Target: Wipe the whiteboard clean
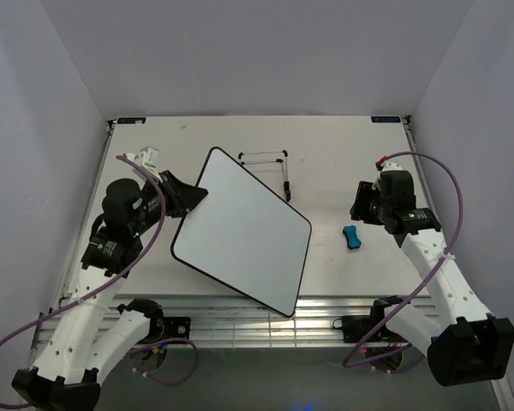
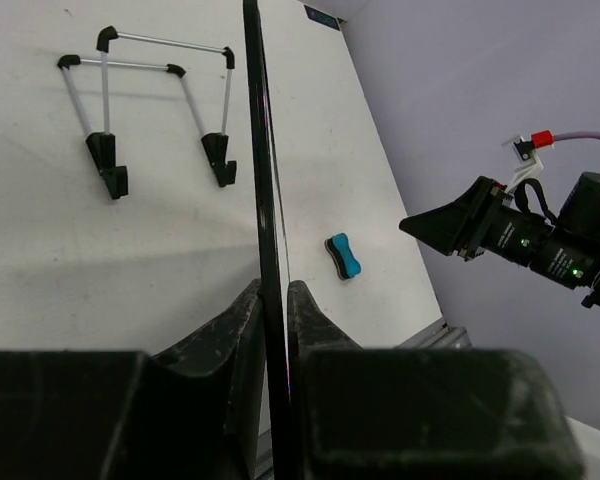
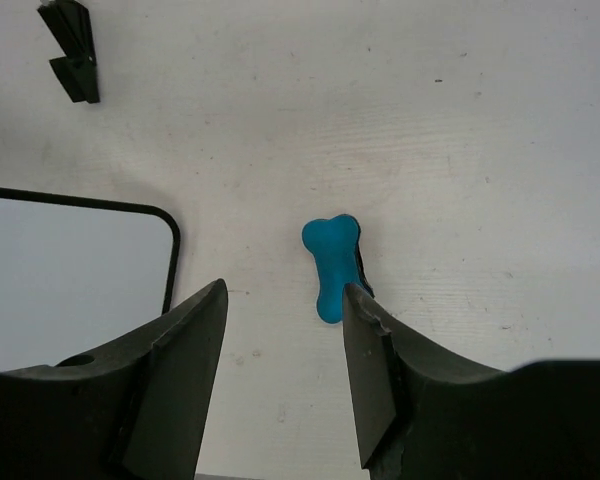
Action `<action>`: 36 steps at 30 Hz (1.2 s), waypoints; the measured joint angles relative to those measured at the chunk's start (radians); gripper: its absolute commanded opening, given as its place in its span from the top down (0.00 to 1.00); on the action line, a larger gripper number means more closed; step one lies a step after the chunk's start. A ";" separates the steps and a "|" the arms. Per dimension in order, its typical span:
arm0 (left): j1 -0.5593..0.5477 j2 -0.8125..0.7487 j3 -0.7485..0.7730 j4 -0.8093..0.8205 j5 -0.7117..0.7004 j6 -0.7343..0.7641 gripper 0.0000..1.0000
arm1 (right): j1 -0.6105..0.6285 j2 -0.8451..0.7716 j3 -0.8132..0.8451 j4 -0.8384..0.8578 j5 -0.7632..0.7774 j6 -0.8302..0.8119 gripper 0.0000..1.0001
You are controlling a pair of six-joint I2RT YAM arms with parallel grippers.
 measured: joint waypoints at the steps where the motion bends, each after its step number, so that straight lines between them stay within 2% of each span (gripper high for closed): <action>1: 0.000 0.026 0.013 0.019 0.010 -0.011 1.00 | 0.000 -0.021 0.003 -0.004 -0.003 0.000 0.44; 12: 0.000 0.304 0.172 0.115 0.118 -0.072 1.00 | -0.003 -0.127 0.007 -0.044 -0.053 -0.005 0.44; 26: 0.009 0.507 0.450 0.105 0.137 -0.050 1.00 | -0.003 -0.157 0.006 -0.043 -0.098 -0.013 0.43; 36: 0.023 0.677 0.494 0.328 0.231 -0.148 1.00 | -0.003 -0.176 -0.003 -0.043 -0.100 -0.013 0.43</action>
